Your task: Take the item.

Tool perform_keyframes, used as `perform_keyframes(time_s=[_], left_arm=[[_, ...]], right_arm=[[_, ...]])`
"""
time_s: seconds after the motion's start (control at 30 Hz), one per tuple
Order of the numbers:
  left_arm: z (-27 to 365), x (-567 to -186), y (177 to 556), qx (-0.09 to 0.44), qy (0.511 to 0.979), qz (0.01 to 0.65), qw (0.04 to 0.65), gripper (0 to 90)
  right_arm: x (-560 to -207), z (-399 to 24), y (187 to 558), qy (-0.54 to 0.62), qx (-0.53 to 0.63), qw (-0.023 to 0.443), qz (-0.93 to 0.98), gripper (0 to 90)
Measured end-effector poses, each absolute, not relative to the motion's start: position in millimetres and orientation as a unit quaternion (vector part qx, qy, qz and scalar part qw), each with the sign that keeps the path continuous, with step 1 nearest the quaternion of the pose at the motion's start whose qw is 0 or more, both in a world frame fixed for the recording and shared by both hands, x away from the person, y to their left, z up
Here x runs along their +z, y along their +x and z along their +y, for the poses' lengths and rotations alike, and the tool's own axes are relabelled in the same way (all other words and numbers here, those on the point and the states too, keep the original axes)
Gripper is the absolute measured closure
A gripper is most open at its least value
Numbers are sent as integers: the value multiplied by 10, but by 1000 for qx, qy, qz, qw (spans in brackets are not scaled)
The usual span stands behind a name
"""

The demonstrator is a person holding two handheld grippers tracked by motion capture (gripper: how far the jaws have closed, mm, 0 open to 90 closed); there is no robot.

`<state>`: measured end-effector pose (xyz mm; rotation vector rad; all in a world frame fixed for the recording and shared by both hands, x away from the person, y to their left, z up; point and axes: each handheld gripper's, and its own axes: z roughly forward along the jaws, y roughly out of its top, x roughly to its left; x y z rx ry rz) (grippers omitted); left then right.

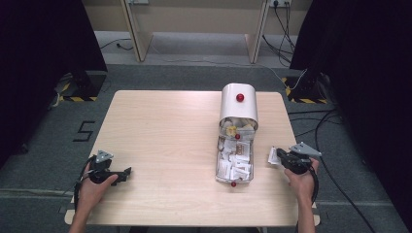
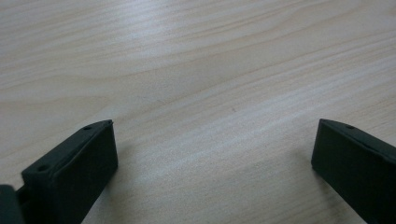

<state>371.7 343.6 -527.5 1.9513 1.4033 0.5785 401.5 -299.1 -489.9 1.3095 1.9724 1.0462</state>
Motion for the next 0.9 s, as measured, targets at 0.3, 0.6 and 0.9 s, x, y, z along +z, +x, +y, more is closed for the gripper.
perform_keyframes(time_s=[0.3, 0.6, 0.9], left_arm=[[3436, -5274, 3717, 221, 745, 536, 328, 0], [3436, -5274, 3717, 221, 746, 536, 329, 0], [3436, -5275, 3717, 221, 746, 536, 329, 0]], right_arm=[[-4940, -3010, 4028, 493, 383, 273, 732, 876], [-4974, -3004, 4035, 498, 380, 268, 732, 867], [-4971, -2996, 4038, 494, 384, 269, 732, 802]])
